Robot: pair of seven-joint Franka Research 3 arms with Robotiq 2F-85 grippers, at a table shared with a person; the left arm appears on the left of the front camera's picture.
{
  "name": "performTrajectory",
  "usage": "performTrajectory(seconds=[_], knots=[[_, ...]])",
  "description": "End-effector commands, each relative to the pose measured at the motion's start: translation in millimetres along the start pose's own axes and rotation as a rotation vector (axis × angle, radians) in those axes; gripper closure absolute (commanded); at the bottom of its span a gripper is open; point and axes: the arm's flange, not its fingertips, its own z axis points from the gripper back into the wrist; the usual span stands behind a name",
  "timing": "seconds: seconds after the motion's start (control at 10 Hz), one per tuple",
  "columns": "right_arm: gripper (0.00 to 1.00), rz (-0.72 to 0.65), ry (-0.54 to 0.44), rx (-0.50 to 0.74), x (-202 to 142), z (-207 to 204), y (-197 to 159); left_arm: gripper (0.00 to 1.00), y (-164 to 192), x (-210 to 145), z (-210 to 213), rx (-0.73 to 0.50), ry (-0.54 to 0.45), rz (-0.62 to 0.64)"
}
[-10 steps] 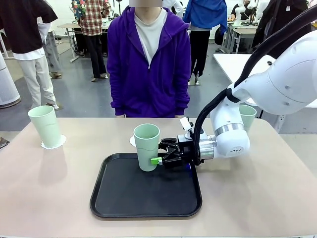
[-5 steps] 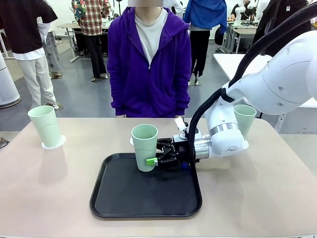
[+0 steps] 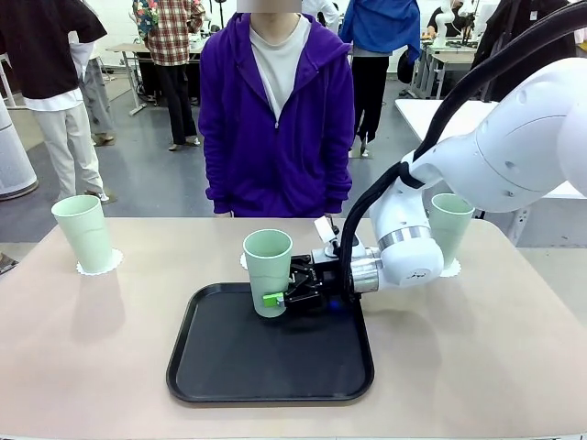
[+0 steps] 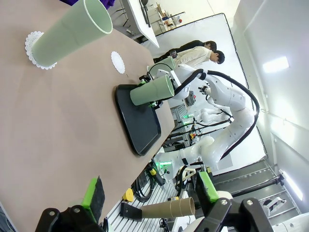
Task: Place coasters on the table and set cups on them.
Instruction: Take one Reusable plastic cup from the Flat Tray and place it on a coaster set by the human.
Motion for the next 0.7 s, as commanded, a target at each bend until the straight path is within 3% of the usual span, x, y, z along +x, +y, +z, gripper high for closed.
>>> performTrajectory(seconds=[0.0,0.1,0.2,0.3,0.4,0.5,0.6], knots=[[0.00,-0.006,0.017,0.001,-2,-12,-8,0.00,-2,-1,1,-0.001,-0.008,-0.005],[0.00,-0.010,0.016,0.012,-2,-14,-8,0.00,-2,-1,1,-0.001,-0.008,-0.005],[0.60,-0.013,0.012,0.019,-2,-14,-8,0.00,-2,-1,1,-0.001,-0.008,-0.005],[0.60,-0.011,0.007,0.012,-2,-13,-8,0.00,-2,-1,1,-0.001,-0.008,-0.005],[1.00,-0.011,0.005,0.008,-1,-11,-7,0.00,-2,-1,1,-0.001,-0.008,-0.005],[0.62,-0.017,-0.001,0.007,0,-11,-4,0.00,-2,-1,1,-0.001,-0.008,-0.005],[0.76,-0.023,-0.006,0.016,4,-12,3,0.00,-2,-1,1,-0.001,-0.008,-0.005]])
